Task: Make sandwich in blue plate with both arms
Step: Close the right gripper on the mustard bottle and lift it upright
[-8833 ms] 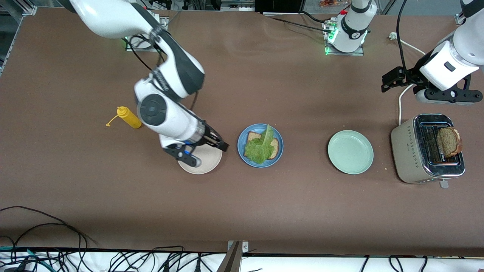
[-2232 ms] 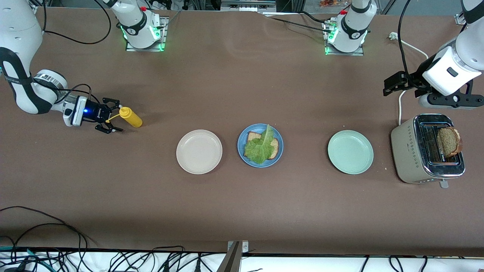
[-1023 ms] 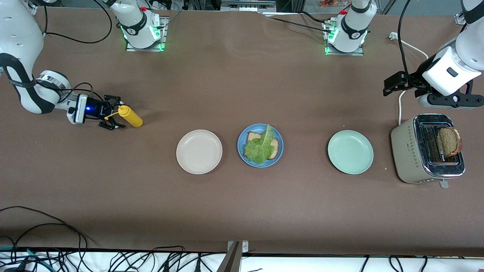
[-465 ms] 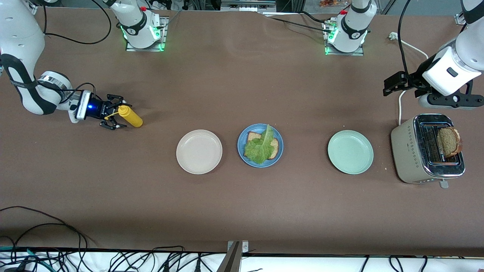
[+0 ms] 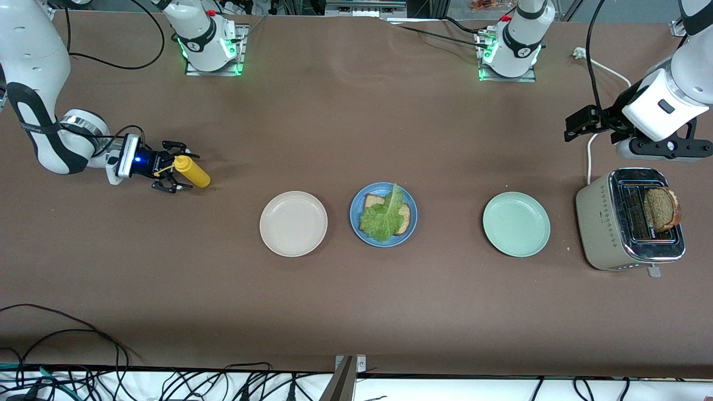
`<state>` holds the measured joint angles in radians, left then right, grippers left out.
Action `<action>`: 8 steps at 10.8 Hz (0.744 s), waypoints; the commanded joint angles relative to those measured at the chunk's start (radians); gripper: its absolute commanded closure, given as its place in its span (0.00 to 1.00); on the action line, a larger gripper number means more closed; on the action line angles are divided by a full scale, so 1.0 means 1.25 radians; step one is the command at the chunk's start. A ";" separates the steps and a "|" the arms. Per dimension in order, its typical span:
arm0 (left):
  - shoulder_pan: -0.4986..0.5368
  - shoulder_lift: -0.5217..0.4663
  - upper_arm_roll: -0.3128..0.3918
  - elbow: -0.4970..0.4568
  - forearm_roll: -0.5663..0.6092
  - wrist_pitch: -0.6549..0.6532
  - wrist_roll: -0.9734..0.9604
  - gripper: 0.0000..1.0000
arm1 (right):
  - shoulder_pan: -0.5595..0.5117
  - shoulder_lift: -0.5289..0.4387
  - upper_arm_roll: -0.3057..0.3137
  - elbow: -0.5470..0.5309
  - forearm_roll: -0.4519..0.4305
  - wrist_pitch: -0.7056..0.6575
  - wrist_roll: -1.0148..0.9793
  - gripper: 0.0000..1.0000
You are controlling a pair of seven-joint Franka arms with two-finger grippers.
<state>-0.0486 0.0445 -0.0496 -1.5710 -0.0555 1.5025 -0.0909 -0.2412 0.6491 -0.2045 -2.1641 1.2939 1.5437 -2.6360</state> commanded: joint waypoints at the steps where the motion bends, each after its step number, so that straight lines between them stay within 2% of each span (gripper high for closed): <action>1: 0.002 0.006 -0.002 0.016 0.008 -0.001 0.005 0.00 | 0.016 0.010 -0.001 0.026 0.002 -0.014 0.001 0.70; 2: 0.002 0.006 -0.002 0.016 0.008 -0.001 0.005 0.00 | 0.017 0.010 -0.001 0.026 0.002 -0.014 0.001 1.00; 6: 0.002 0.006 -0.002 0.016 0.008 -0.001 0.006 0.00 | 0.020 0.007 -0.002 0.027 0.001 -0.004 0.039 1.00; 8: 0.002 0.006 -0.002 0.016 0.006 -0.001 0.006 0.00 | 0.041 -0.021 -0.014 0.039 -0.016 0.020 0.154 1.00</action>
<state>-0.0486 0.0446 -0.0496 -1.5710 -0.0555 1.5025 -0.0909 -0.2193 0.6493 -0.2043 -2.1440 1.2939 1.5453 -2.5885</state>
